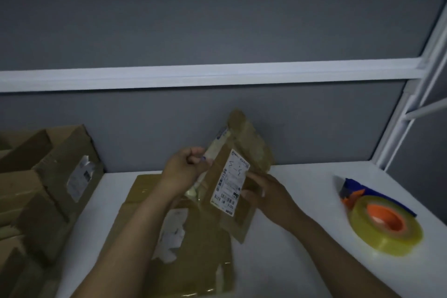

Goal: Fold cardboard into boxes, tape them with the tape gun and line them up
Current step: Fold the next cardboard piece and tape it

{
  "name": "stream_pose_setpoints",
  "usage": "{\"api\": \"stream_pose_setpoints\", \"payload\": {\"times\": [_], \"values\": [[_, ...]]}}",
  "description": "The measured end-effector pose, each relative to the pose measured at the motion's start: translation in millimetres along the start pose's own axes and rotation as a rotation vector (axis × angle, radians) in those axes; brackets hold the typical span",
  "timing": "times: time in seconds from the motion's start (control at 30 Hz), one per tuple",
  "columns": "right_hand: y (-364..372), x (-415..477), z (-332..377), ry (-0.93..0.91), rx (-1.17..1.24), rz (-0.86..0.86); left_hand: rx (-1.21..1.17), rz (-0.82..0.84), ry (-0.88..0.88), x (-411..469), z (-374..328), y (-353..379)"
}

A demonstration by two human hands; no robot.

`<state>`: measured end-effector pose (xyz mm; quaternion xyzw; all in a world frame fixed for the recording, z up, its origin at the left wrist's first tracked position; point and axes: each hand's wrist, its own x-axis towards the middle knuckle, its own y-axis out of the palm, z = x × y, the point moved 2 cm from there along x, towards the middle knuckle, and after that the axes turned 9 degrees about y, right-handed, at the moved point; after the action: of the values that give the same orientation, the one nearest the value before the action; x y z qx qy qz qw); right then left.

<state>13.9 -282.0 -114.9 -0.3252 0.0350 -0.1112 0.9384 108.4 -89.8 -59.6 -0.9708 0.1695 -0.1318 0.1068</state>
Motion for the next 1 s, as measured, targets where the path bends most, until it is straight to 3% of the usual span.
{"api": "stream_pose_setpoints", "payload": {"times": [0.13, 0.37, 0.77, 0.9, 1.0], "values": [[-60.4, 4.6, -10.9, 0.099, 0.33, -0.013, -0.126, 0.145, -0.05, -10.5, -28.5, 63.7], [-132.9, -11.0, -39.6, 0.225, 0.54, 0.16, -0.04, 0.132, 0.034, -41.3, -50.5, 178.5], [-160.6, -13.9, -72.5, 0.369, 0.525, 0.141, -0.122, 0.174, -0.086, -42.9, -52.0, 228.0], [-175.0, -2.7, -70.7, 0.368, 0.324, -0.01, 0.085, 0.132, -0.127, -28.1, -53.9, 222.2], [-175.5, -0.9, -68.3, 0.336, 0.226, -0.017, 0.313, 0.135, -0.04, -17.4, -58.6, 221.8]]}}
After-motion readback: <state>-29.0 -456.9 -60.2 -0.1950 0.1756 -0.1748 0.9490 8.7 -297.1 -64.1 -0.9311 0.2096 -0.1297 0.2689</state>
